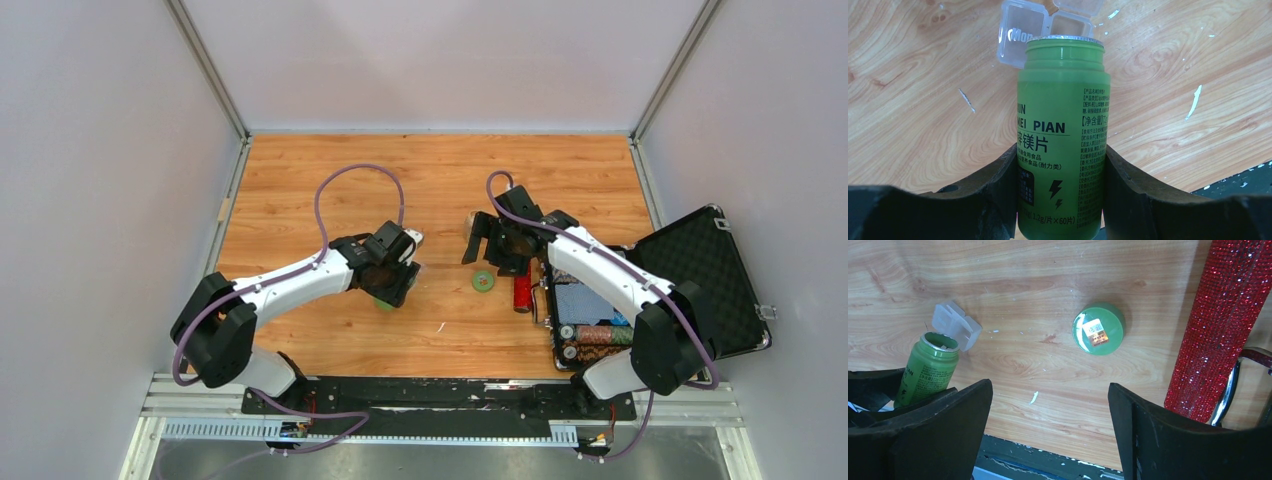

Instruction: Sort the pills into containers

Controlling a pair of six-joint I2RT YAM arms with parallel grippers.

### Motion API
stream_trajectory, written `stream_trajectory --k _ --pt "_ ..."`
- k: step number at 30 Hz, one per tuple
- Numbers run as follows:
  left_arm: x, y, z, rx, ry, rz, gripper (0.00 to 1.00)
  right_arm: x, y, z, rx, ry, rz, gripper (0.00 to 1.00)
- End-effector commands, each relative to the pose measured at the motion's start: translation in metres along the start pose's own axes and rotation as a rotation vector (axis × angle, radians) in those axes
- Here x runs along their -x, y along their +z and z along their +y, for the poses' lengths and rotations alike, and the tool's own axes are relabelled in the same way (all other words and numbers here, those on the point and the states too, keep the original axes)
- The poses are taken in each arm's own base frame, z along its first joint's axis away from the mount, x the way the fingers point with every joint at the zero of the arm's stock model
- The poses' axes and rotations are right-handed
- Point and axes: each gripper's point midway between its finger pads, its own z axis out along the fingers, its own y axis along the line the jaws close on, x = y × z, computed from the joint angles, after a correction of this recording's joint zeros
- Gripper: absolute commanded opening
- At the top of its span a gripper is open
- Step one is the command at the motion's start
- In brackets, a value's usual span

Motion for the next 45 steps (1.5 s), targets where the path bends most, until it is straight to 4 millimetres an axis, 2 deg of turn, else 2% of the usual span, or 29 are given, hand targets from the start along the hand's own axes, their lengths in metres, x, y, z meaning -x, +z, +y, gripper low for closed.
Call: stream_trajectory --k 1,12,45 --pt "0.0132 -0.0061 -0.0036 -0.005 0.001 -0.029 0.00 0.0119 -0.0105 0.0076 0.042 0.017 -0.052 0.87" --pt "0.0104 -0.0029 -0.0036 0.001 0.005 0.004 0.00 0.0149 -0.0156 0.0105 0.064 0.000 -0.071 0.90" --pt "0.0066 -0.0028 -0.0009 0.028 0.019 0.080 0.00 0.0116 -0.0125 0.0090 0.060 0.016 -0.056 0.89"
